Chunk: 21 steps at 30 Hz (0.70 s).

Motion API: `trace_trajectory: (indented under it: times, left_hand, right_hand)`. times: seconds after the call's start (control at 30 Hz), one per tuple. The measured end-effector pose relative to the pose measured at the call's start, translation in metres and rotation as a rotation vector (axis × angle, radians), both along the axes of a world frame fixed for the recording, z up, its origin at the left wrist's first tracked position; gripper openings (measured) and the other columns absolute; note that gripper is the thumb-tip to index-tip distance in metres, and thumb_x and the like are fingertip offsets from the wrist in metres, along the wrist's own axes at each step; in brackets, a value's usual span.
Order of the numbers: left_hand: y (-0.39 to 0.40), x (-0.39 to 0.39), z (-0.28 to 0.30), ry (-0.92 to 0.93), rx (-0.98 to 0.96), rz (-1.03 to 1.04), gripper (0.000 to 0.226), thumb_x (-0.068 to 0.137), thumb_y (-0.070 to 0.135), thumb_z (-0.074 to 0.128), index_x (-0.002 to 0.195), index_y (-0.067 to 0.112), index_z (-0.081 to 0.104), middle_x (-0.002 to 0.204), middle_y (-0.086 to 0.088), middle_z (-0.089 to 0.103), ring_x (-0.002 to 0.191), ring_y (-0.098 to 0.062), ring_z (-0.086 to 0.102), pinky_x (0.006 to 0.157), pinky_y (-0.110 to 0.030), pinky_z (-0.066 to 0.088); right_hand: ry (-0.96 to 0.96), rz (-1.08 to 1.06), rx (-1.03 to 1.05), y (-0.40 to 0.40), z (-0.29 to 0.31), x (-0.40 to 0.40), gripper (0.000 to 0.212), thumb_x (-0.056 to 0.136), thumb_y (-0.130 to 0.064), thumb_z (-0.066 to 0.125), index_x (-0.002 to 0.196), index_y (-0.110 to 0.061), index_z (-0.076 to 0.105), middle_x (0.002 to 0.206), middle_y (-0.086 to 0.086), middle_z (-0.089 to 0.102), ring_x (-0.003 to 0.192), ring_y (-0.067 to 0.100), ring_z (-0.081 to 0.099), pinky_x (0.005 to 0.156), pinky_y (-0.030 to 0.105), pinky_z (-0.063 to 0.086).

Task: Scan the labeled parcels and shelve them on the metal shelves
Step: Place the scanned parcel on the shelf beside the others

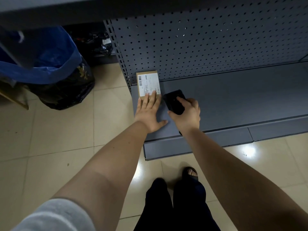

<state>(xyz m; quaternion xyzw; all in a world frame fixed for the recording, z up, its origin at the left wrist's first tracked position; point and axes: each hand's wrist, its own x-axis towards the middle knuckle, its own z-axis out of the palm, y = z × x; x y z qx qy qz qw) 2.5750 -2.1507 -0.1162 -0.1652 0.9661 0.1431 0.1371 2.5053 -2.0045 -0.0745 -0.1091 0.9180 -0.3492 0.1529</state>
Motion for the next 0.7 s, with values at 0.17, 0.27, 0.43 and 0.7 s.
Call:
trace_trajectory:
  times: [0.17,0.27,0.43,0.7]
  left_hand:
    - [0.0,-0.005,0.002,-0.008,-0.043,0.002,0.11,0.085,0.067,0.056,0.158,0.027,-0.017,0.164,0.001,-0.025,0.151,-0.023,-0.023,0.121,-0.043,-0.016]
    - [0.003,-0.008,0.006,-0.036,-0.085,0.005,0.109,0.088,0.066,0.054,0.157,0.025,-0.018,0.164,-0.001,-0.025,0.151,-0.025,-0.023,0.122,-0.046,-0.014]
    - [0.019,-0.02,0.022,-0.058,-0.211,0.001,0.099,0.094,0.06,0.05,0.159,0.018,-0.011,0.166,-0.012,-0.012,0.153,-0.033,-0.008,0.122,-0.058,0.003]
    - [0.102,-0.078,0.071,0.006,-0.235,-0.252,0.065,0.095,0.046,0.055,0.15,0.022,0.03,0.156,-0.014,0.025,0.14,-0.038,0.023,0.114,-0.056,0.021]
  right_hand:
    - [0.011,0.012,0.024,0.005,-0.002,-0.004,0.064,0.078,-0.036,0.076,0.138,-0.034,0.052,0.14,-0.001,0.039,0.125,0.026,0.039,0.105,0.047,0.037]
    - [0.023,0.026,0.047,0.005,-0.003,-0.01,0.065,0.079,-0.038,0.075,0.139,-0.033,0.051,0.141,0.0,0.037,0.126,0.027,0.037,0.105,0.048,0.036]
    - [0.054,0.024,0.094,0.022,0.002,-0.022,0.064,0.08,-0.038,0.073,0.139,-0.032,0.051,0.141,0.003,0.037,0.123,0.03,0.038,0.103,0.05,0.037]
    - [0.101,-0.145,0.119,0.12,0.036,-0.066,0.065,0.079,-0.036,0.073,0.14,-0.03,0.051,0.141,0.007,0.038,0.124,0.033,0.039,0.103,0.051,0.036]
